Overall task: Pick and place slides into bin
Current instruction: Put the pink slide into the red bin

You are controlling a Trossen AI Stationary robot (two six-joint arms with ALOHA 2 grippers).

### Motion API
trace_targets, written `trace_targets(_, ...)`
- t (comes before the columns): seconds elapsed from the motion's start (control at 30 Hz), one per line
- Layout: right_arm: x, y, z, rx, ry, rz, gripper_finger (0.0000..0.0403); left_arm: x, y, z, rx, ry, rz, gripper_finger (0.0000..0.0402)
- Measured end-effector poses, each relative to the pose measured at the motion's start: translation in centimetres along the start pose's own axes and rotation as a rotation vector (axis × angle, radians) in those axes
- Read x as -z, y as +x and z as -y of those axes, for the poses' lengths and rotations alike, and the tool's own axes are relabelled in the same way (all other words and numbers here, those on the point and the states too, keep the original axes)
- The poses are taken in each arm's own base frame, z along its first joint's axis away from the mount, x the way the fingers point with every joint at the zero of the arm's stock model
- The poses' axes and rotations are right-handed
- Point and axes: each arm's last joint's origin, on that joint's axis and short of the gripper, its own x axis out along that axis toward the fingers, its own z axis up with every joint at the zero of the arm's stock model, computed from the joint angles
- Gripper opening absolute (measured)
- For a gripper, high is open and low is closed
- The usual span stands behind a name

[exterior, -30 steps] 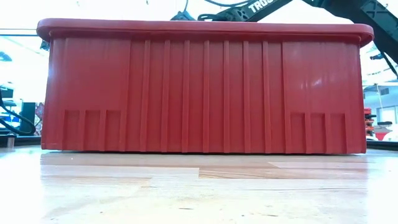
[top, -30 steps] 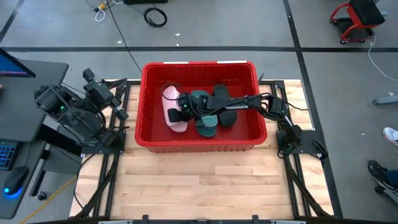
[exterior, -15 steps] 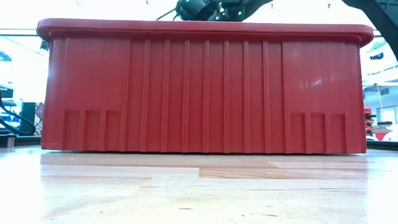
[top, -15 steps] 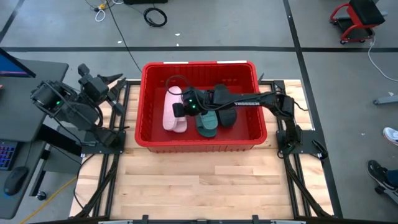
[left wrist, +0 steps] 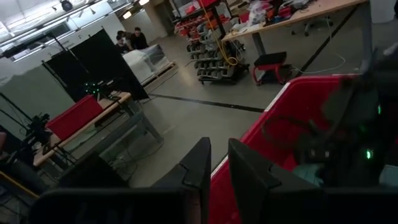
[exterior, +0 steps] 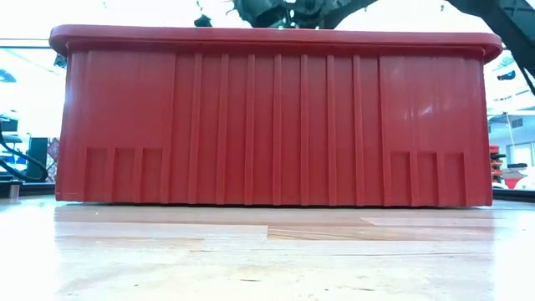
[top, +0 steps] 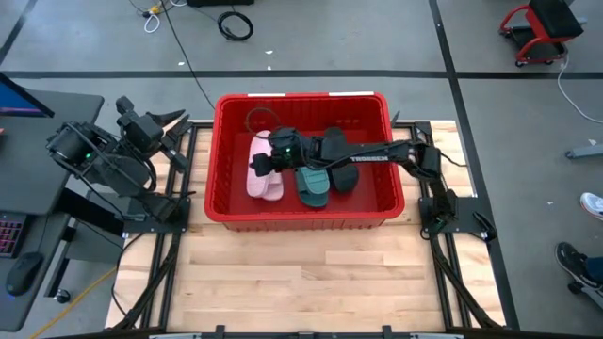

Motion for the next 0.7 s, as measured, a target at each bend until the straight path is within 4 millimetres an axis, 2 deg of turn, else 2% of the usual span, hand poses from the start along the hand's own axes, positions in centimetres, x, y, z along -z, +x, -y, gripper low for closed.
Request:
trace_targets(0.17, 1.0, 2.0, 2.1, 0.077, 0.027, -0.012, 0.0153, 0.0, 0.0, 0.0, -0.001, -0.027, 0.001, 0.0057)
trace_targets(0.27, 1.1, 2.4, 3.0, 0.111, 0.023, -0.024, 0.0140, 0.0, 0.0, 0.0, -0.001, -0.049, 0.001, 0.0058)
trace_targets(0.47, 1.2, 1.9, 4.3, 0.277, 0.027, -0.031, 0.0110, 0.0, 0.0, 0.0, 0.000, -0.086, 0.000, 0.0060)
trace_targets(0.7, 1.3, 1.6, 5.2, 0.388, 0.050, -0.023, 0.0083, 0.0, 0.0, 0.0, 0.000, -0.097, 0.000, 0.0051)
